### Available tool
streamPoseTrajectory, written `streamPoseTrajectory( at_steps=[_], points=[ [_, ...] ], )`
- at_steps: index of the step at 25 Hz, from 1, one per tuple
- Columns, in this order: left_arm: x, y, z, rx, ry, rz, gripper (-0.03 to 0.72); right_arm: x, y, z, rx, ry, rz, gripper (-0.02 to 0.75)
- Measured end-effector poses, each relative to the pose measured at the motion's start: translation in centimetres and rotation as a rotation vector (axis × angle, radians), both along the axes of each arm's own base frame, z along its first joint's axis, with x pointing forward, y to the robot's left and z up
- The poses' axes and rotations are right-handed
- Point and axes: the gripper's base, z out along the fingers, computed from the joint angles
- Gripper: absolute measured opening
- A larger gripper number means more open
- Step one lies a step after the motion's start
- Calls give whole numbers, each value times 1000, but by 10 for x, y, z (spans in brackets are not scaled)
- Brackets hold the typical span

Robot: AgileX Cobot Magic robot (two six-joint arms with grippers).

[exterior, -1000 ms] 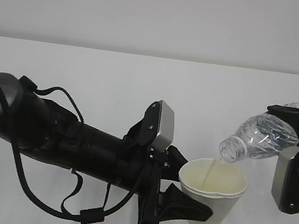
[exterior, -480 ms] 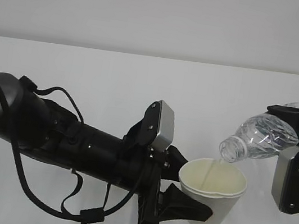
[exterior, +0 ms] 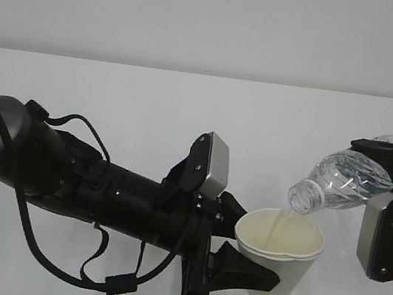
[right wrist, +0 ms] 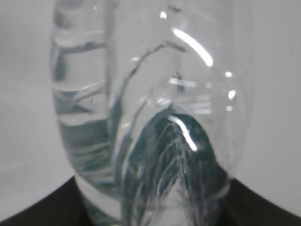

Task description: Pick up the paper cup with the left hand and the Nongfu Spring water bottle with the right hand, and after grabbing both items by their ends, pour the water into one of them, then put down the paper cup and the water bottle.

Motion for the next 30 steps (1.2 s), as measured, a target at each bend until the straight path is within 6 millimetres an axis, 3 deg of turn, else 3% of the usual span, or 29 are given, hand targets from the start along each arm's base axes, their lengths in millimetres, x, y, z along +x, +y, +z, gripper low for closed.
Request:
streamPoseTrajectory(
  at_steps=[30],
  points=[
    [0,0,0,-1,1,2,426,0,5,1,3,-13,13,367]
  ],
)
